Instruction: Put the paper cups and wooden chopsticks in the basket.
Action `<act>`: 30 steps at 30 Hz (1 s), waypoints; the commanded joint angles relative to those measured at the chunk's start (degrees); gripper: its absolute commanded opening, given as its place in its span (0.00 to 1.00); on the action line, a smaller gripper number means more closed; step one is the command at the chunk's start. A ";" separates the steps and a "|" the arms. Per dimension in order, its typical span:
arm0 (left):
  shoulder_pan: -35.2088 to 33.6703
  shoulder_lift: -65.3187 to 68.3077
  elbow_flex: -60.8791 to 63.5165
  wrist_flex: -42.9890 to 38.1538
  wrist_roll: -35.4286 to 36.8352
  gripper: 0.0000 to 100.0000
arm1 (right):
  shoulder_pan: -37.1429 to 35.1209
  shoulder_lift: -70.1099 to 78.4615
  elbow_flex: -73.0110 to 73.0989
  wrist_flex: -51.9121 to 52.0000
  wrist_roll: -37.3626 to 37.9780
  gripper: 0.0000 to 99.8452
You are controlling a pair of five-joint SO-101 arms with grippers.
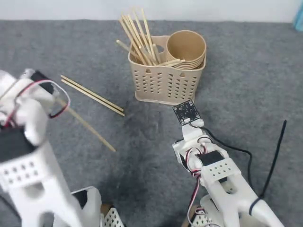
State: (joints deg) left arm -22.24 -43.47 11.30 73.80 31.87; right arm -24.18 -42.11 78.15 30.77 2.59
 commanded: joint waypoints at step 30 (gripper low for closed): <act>27.78 2.29 9.01 -68.48 -14.24 0.01 | 0.48 -0.31 -0.44 -1.63 1.49 0.01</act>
State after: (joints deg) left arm 3.43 -44.26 21.93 8.92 18.42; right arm -24.18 -42.11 78.15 30.77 3.30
